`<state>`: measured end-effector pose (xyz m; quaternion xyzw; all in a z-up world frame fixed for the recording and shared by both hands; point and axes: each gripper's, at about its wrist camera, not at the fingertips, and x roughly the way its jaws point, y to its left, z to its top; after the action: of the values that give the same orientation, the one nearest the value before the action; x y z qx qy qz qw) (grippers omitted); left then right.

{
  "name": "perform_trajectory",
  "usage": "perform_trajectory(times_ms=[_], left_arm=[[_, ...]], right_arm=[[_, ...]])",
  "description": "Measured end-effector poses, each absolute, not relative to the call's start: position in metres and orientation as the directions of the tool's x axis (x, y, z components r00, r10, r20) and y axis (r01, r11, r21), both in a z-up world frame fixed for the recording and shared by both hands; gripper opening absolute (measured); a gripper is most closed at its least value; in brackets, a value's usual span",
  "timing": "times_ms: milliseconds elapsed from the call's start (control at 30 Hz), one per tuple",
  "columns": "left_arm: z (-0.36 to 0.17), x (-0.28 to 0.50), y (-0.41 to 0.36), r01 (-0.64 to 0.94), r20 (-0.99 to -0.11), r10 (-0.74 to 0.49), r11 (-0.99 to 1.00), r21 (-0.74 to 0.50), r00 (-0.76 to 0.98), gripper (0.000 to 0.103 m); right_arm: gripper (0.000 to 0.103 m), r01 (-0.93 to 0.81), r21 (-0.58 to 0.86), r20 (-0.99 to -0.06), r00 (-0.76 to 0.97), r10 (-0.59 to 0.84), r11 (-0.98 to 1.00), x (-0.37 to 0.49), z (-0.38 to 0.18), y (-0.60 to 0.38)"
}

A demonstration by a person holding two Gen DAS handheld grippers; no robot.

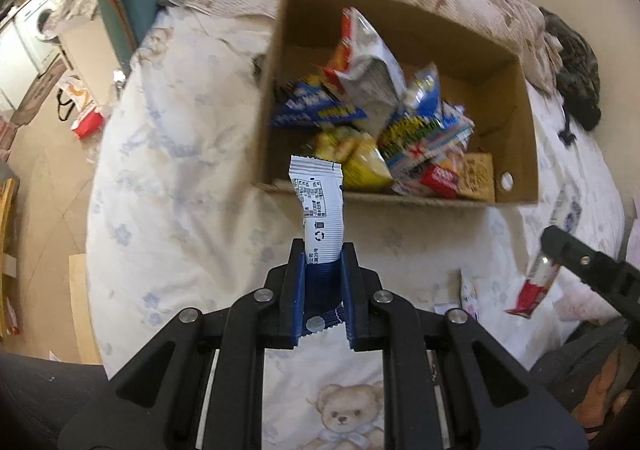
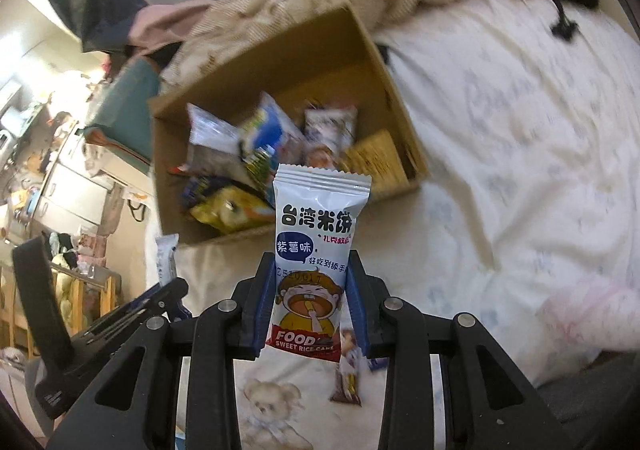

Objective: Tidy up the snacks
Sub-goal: 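Carry the rice-cake packet and white bar over the box with both tools, then lower both held snacks into the box and open both tools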

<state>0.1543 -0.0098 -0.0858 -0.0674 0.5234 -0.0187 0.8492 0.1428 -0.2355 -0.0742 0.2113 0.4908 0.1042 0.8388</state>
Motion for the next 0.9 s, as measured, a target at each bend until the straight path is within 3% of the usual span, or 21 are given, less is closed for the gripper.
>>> perform_trajectory(times_ms=[167,500,900], left_arm=[[-0.063,0.158,-0.003,-0.051,-0.847,-0.089,0.99,-0.135,0.524,0.013],[-0.016,0.185,-0.032,0.09,-0.778,-0.138,0.99,-0.105,0.613,0.013],[-0.004,0.238,-0.048,0.11,-0.755,-0.119,0.992,-0.062,0.645,0.013]], right_arm=[[0.035,-0.014,0.462,-0.736,0.552,0.392,0.887,0.154,-0.053,-0.238],[0.035,-0.04,0.483,-0.685,0.605,0.406,0.875,0.18,-0.032,-0.257],[0.035,-0.04,0.473,-0.685,0.612,0.396,0.88,0.225,-0.03,-0.265]])
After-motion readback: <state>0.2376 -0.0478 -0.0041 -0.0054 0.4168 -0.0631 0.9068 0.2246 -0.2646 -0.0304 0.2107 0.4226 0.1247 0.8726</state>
